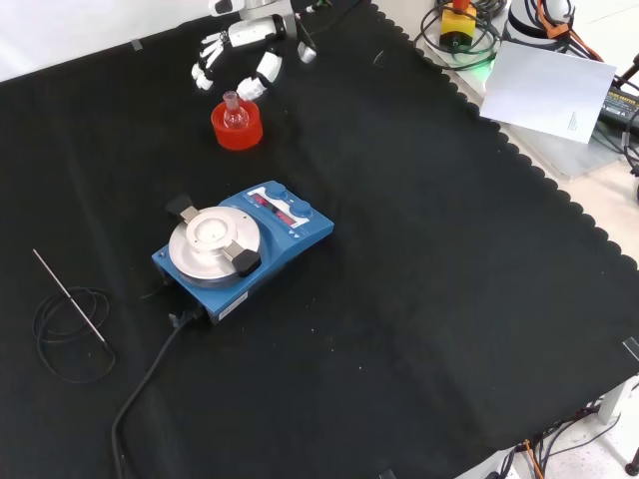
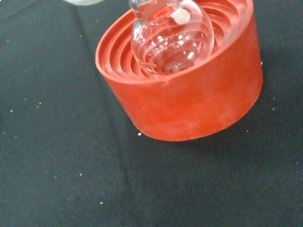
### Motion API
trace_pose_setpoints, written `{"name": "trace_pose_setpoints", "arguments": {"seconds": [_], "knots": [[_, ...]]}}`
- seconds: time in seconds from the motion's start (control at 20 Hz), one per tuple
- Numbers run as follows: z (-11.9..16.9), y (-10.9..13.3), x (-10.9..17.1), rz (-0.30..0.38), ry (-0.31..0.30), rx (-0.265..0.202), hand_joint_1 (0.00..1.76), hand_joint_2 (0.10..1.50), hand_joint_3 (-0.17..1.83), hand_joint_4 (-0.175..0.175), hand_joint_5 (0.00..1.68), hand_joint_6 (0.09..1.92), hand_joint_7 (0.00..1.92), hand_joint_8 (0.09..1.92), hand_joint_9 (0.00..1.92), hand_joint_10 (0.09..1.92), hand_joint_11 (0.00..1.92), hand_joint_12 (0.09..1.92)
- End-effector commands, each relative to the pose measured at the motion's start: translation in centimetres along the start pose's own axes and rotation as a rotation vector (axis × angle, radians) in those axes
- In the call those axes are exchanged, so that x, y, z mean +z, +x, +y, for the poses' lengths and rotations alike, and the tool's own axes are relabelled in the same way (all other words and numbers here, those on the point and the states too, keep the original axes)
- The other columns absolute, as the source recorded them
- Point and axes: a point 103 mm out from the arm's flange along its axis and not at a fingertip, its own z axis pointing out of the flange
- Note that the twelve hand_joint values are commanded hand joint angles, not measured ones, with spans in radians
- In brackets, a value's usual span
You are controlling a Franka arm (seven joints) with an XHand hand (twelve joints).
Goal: Pick up the round-bottom flask.
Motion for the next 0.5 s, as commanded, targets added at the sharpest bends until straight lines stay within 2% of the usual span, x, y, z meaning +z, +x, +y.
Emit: {"name": "trace_pose_setpoints", "arguments": {"seconds": [0.05, 0.5], "knots": [[0.27, -0.73, 1.25, 0.004, -0.002, 0.006, 0.75, 0.74, 0.65, -0.047, 0.62, 0.09, 0.28, 0.52, 0.42, 0.60, 0.00, 1.25], [0.89, -0.31, 2.20, -0.010, -0.020, -0.003, 0.82, 0.70, 0.68, -0.047, 0.67, 0.09, 0.29, 0.53, 0.44, 0.60, 0.00, 1.31]]}}
